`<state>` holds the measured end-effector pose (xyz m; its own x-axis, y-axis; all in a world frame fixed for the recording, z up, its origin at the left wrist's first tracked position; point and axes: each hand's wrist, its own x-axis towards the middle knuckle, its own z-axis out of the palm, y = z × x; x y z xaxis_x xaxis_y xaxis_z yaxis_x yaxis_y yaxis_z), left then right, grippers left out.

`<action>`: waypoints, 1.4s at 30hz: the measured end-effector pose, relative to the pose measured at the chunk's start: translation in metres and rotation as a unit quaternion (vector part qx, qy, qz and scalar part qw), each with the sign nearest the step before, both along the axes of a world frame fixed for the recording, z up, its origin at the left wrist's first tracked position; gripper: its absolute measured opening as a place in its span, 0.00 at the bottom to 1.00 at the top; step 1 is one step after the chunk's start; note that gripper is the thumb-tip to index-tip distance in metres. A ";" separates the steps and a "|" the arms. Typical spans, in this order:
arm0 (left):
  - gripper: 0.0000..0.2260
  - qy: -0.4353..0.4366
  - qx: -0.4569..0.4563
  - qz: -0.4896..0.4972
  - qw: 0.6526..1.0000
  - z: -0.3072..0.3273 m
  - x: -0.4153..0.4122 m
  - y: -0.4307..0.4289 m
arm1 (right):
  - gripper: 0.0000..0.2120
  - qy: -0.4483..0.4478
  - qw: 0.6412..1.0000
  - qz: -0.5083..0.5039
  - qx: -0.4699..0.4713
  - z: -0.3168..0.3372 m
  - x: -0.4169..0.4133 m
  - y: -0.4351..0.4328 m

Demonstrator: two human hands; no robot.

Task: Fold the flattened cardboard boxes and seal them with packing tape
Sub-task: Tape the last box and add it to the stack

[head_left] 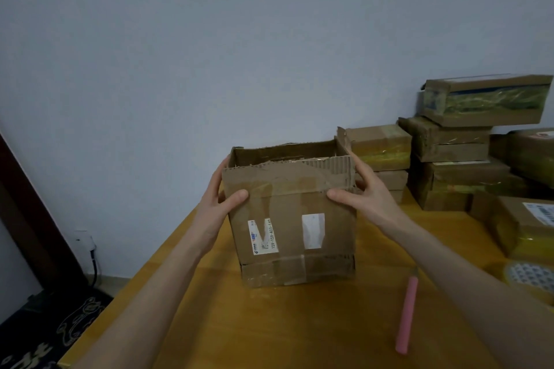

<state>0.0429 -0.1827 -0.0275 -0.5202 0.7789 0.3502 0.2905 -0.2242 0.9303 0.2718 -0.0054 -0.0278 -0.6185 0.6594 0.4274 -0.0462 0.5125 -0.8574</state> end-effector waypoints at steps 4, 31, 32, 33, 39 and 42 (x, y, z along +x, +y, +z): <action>0.40 -0.005 0.018 0.020 1.000 -0.006 0.008 0.007 | 0.45 -0.012 0.998 -0.033 0.046 -0.012 -0.006 -0.001; 0.29 0.039 -0.107 0.067 0.991 0.078 -0.034 0.026 | 0.28 -0.065 0.980 -0.099 -0.162 0.083 -0.019 0.054; 0.27 0.038 -0.149 0.068 0.986 0.086 -0.037 0.033 | 0.27 -0.109 0.979 -0.100 -0.137 0.090 -0.024 0.054; 0.26 0.038 -0.184 0.065 0.980 0.091 -0.039 0.040 | 0.25 -0.156 0.976 -0.101 -0.111 0.095 -0.028 0.053; 0.15 -0.004 -0.228 0.036 0.973 0.087 -0.037 0.055 | 0.17 -0.210 0.964 -0.137 -0.088 0.105 -0.048 0.059; 0.16 -0.051 -0.176 0.027 0.983 0.082 -0.032 0.050 | 0.18 -0.172 0.964 -0.148 -0.138 0.104 -0.049 0.063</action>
<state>0.0104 -0.1327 0.0549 -0.5834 0.8122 0.0082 0.1939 0.1295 0.9724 0.2229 0.0575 0.0759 -0.4598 0.8879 0.0136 0.3777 0.2095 -0.9019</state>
